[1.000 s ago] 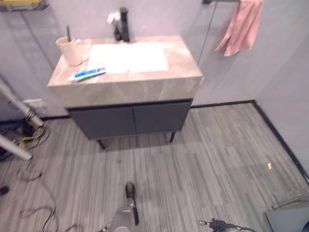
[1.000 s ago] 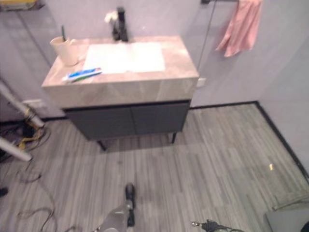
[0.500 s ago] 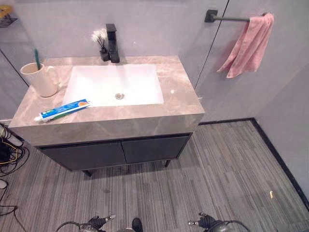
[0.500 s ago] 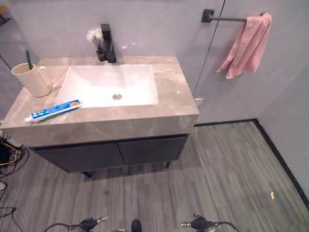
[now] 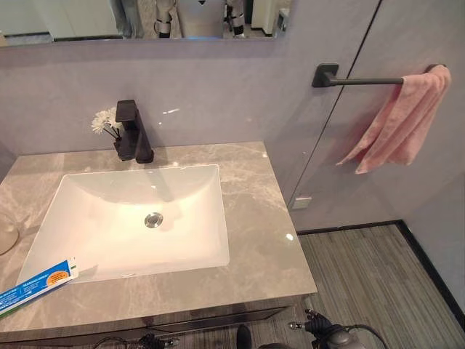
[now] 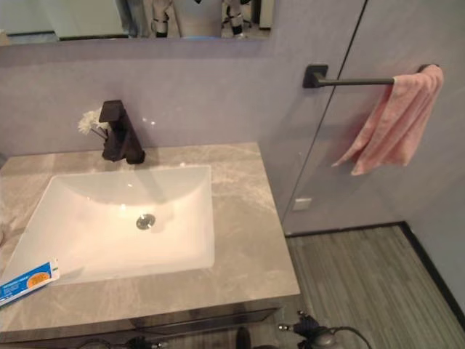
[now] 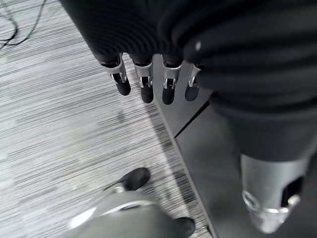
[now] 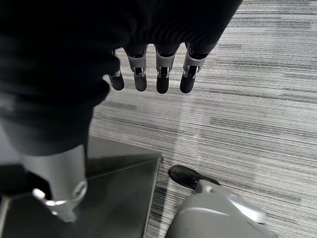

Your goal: Put brush and paste in cup on sink, flatten towel.

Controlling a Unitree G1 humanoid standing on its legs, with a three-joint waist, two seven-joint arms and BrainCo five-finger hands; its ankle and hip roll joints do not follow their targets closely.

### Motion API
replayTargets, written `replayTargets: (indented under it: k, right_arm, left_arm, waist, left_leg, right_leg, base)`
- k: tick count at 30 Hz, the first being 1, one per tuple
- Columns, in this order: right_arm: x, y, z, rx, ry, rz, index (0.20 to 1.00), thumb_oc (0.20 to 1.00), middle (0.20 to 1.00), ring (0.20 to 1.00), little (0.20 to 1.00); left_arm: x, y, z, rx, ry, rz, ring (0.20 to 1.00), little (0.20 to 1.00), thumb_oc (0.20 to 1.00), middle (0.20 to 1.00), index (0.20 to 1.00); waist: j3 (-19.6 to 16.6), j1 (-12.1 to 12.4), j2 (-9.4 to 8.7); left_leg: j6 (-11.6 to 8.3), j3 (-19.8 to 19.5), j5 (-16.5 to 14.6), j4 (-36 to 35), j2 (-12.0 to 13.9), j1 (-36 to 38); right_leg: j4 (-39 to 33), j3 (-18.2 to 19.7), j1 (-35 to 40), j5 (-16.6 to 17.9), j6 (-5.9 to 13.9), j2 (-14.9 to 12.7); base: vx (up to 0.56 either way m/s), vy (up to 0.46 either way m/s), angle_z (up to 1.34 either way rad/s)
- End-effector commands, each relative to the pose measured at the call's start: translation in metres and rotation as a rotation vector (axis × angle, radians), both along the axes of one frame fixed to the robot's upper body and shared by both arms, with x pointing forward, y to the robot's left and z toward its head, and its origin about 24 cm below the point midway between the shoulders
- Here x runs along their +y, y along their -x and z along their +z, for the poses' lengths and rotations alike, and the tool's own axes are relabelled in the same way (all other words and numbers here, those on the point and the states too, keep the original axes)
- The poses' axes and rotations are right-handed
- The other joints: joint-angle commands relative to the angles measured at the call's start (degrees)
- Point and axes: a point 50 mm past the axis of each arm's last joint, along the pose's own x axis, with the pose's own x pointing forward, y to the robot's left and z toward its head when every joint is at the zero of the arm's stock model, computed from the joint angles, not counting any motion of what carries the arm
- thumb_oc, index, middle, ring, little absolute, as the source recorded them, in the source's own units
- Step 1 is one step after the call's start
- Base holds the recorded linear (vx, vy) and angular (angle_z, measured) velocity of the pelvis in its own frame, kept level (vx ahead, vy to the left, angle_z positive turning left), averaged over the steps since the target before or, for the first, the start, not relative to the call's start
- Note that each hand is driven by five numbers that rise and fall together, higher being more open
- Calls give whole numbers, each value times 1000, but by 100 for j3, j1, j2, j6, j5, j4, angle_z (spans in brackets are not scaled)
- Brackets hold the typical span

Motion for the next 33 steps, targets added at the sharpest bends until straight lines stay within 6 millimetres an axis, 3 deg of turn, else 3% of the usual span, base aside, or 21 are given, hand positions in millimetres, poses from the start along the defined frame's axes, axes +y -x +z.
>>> replayTargets:
  k: [1, 4, 6, 9, 16, 19, 21, 33]
  right_arm:
    - [-5, 28, -9, 115, 31, -7, 1000, 1000, 1000, 1000, 1000]
    - [-8, 41, -12, 166, 48, -11, 1000, 1000, 1000, 1000, 1000]
    - [-11, 62, -16, 255, 71, 2, 1000, 1000, 1000, 1000, 1000]
    - [-10, 72, -18, 290, 78, 12, 1000, 1000, 1000, 1000, 1000]
    - [-9, 70, -18, 281, 68, 9, 1000, 1000, 1000, 1000, 1000]
    - [-6, 61, -17, 255, 57, 20, 1000, 1000, 1000, 1000, 1000]
    - [-2, 39, -13, 186, 49, 47, 1000, 1000, 1000, 1000, 1000]
    - [3, 58, -18, 260, 44, 72, 1000, 1000, 1000, 1000, 1000]
  left_arm:
    - [0, -11, 2, -10, -18, -49, 1000, 1000, 1000, 1000, 1000]
    - [-2, -9, 1, -4, -15, -58, 1000, 1000, 1000, 1000, 1000]
    - [-6, -2, -1, 20, -7, -71, 1000, 1000, 1000, 1000, 1000]
    - [-9, -1, -2, 25, 2, -73, 1000, 1000, 1000, 1000, 1000]
    - [-14, 2, -4, 39, 17, -106, 1000, 1000, 1000, 1000, 1000]
    - [-13, 2, -4, 44, 13, -116, 1000, 1000, 1000, 1000, 1000]
    - [-8, 1, -3, 49, -2, -127, 1000, 1000, 1000, 1000, 1000]
    - [-5, 4, -3, 60, -9, -115, 1000, 1000, 1000, 1000, 1000]
  waist:
    - [82, -55, -96]
    - [67, -59, -78]
    - [18, -38, -61]
    - [3, -60, -45]
    - [-49, -53, -33]
    - [-93, -56, -42]
    - [-128, -21, -62]
    - [-124, -27, -110]
  left_leg:
    - [197, -48, 668, -325, -255, -262]
    - [185, -75, 661, -325, -254, -239]
    - [184, -97, 637, -325, -253, -201]
    - [183, -82, 623, -325, -255, -180]
    - [173, -73, 599, -325, -259, -161]
    - [167, -56, 614, -325, -257, -169]
    - [164, -63, 621, -325, -247, -176]
    - [165, -92, 597, -325, -230, -115]
  right_leg:
    - [462, -176, 294, -223, 644, -406]
    - [475, -191, 317, -237, 627, -399]
    - [384, -195, 407, -212, 630, -406]
    - [346, -174, 431, -201, 635, -409]
    - [273, -164, 493, -149, 665, -433]
    - [282, -126, 468, -100, 681, -437]
    - [309, -121, 452, -120, 680, -432]
    - [326, -98, 478, -197, 635, -391]
  base:
    - [43, -52, 27]
    - [20, -24, 12]
    - [44, -17, -2]
    - [11, -2, 0]
    - [0, 0, 0]
    - [0, 0, 0]
    - [0, 0, 0]
    - [0, -1, 0]
